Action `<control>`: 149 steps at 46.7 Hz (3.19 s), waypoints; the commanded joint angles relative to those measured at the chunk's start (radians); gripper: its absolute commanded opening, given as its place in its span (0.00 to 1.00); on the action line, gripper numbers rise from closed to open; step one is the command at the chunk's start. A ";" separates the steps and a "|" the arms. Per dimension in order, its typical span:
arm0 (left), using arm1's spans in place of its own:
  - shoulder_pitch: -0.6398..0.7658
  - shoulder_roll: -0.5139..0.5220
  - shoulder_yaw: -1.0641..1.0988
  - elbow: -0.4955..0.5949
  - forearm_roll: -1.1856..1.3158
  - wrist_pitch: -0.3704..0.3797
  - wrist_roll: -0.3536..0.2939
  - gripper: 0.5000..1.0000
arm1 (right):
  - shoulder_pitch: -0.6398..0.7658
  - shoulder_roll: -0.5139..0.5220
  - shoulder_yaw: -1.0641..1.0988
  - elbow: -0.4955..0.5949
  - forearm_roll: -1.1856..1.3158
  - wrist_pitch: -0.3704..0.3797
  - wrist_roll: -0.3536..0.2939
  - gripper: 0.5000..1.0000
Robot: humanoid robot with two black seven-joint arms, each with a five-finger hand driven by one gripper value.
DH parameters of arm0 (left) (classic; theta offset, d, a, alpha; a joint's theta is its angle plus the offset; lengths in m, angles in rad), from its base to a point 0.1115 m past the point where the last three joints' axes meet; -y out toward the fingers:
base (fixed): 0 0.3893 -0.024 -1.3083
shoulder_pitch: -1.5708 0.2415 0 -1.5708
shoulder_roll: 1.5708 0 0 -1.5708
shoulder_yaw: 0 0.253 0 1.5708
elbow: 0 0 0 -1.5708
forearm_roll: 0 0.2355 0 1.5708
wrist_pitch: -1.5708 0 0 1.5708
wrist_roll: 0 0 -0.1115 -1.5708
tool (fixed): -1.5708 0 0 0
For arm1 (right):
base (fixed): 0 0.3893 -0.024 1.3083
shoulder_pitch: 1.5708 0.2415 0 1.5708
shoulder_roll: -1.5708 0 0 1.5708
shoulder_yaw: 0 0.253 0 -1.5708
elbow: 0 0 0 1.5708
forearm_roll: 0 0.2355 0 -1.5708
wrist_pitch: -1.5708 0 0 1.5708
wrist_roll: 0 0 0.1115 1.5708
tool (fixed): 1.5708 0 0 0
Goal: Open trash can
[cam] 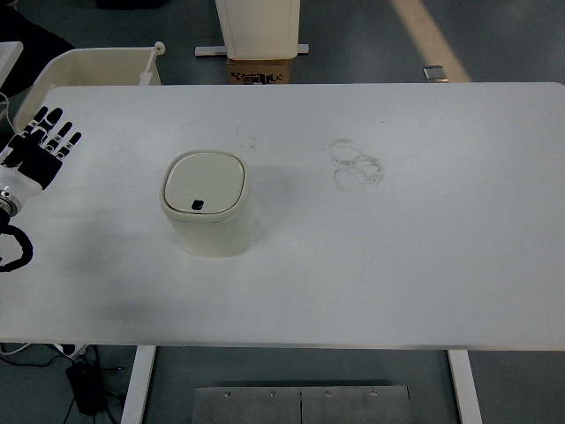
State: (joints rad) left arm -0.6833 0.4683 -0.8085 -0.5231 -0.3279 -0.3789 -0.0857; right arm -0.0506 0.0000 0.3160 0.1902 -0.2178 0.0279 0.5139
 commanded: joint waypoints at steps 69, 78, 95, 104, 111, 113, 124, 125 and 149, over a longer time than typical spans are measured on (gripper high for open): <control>-0.353 0.265 0.376 -0.486 0.047 0.247 0.073 1.00 | 0.006 0.000 0.000 0.000 0.000 0.000 0.000 0.98; -0.562 0.267 0.595 -0.529 0.059 0.242 0.077 1.00 | 0.006 0.000 -0.002 0.000 0.000 0.000 0.000 0.98; -0.783 0.260 0.672 -0.552 0.210 0.221 0.107 1.00 | 0.006 0.000 -0.002 0.000 0.000 0.000 0.000 0.98; -0.852 0.250 0.741 -0.609 0.362 0.172 0.144 1.00 | 0.006 0.000 -0.002 0.000 0.000 0.000 0.000 0.98; -0.930 0.250 0.873 -0.673 0.457 0.109 0.161 1.00 | 0.008 0.000 -0.002 0.000 0.000 0.000 0.000 0.98; -0.953 0.250 0.913 -0.693 0.472 0.091 0.162 1.00 | 0.008 0.000 0.000 0.000 0.000 0.000 0.000 0.98; -1.071 0.247 1.051 -0.784 0.509 -0.004 0.162 1.00 | 0.008 0.000 0.000 0.002 0.000 0.000 0.000 0.98; -1.082 0.247 1.058 -0.791 0.509 -0.012 0.162 1.00 | 0.008 0.000 -0.002 0.000 0.000 0.000 0.000 0.98; -1.213 0.259 1.212 -0.857 0.510 -0.176 0.164 1.00 | 0.009 0.000 0.000 0.000 0.000 0.000 0.000 0.98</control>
State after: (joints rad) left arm -1.8966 0.7270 0.3893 -1.3768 0.1822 -0.5514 0.0783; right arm -0.0417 0.0000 0.3161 0.1909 -0.2178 0.0275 0.5139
